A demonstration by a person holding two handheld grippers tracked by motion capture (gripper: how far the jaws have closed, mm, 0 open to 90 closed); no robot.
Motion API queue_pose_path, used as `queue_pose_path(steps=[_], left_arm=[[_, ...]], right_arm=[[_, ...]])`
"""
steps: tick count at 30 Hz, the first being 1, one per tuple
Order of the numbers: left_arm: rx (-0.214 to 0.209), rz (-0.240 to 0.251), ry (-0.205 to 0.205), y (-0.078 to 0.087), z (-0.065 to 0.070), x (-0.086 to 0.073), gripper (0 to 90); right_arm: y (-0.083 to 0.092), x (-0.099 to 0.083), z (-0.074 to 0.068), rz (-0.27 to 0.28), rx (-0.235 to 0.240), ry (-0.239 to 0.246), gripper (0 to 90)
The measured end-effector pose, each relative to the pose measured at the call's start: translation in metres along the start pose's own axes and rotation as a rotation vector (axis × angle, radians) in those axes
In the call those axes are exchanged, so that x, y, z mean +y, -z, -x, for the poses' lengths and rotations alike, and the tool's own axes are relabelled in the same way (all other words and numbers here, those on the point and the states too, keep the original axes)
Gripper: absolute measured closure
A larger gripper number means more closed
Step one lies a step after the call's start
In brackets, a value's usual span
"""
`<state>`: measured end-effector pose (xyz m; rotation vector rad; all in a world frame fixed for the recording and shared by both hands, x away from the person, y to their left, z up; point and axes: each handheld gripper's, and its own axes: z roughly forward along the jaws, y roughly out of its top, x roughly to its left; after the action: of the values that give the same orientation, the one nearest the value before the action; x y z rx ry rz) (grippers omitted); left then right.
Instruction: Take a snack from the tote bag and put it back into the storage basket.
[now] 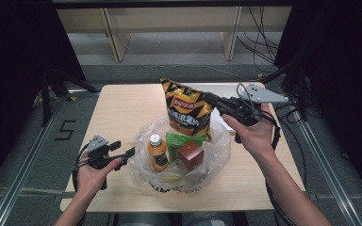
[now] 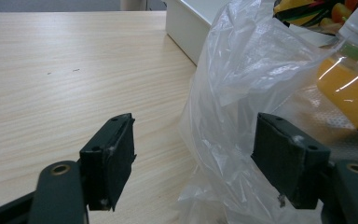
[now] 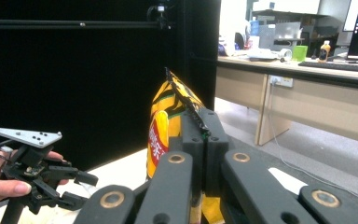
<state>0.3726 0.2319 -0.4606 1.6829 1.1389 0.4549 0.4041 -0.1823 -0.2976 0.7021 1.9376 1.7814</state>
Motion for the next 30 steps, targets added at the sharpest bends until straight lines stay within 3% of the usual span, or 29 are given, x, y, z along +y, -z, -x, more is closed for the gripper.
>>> queue_pose_path(steps=[3,9,10,12,13,15,19,24,25,30], left_arm=[[-0.005,0.004,-0.002,0.000,0.000,0.000,28.5],[0.003,0.006,0.010,0.000,0.001,0.000,28.5],[0.002,0.006,-0.001,0.000,0.000,0.001,28.5],[-0.007,0.010,-0.002,-0.001,0.001,0.001,28.5],[-0.012,0.011,-0.003,-0.001,0.001,0.001,28.5],[-0.011,0.007,-0.004,-0.002,0.001,0.000,28.5],[-0.020,0.003,-0.004,-0.004,0.001,0.000,28.3],[-0.020,-0.002,-0.016,-0.004,0.003,0.000,27.9],[-0.019,-0.002,-0.015,-0.004,0.003,0.000,27.9],[-0.016,0.000,-0.003,-0.004,0.003,0.000,27.8]], right_arm=[[-0.001,0.002,0.000,0.022,-0.011,0.030,90.0],[-0.002,0.006,-0.002,0.023,0.009,-0.006,90.0],[-0.002,0.007,-0.001,0.031,0.004,0.018,90.0],[-0.003,0.008,-0.001,0.040,0.003,0.015,90.0],[-0.003,0.009,-0.002,0.024,0.014,-0.010,90.0],[-0.004,0.011,-0.001,0.037,0.006,0.016,90.0],[-0.003,0.015,-0.002,0.041,0.007,-0.011,90.0],[-0.004,0.020,-0.002,0.059,0.007,0.021,90.0],[-0.004,0.021,-0.003,0.056,0.015,0.000,90.0],[-0.006,0.022,-0.004,0.064,0.017,0.000,90.0]])
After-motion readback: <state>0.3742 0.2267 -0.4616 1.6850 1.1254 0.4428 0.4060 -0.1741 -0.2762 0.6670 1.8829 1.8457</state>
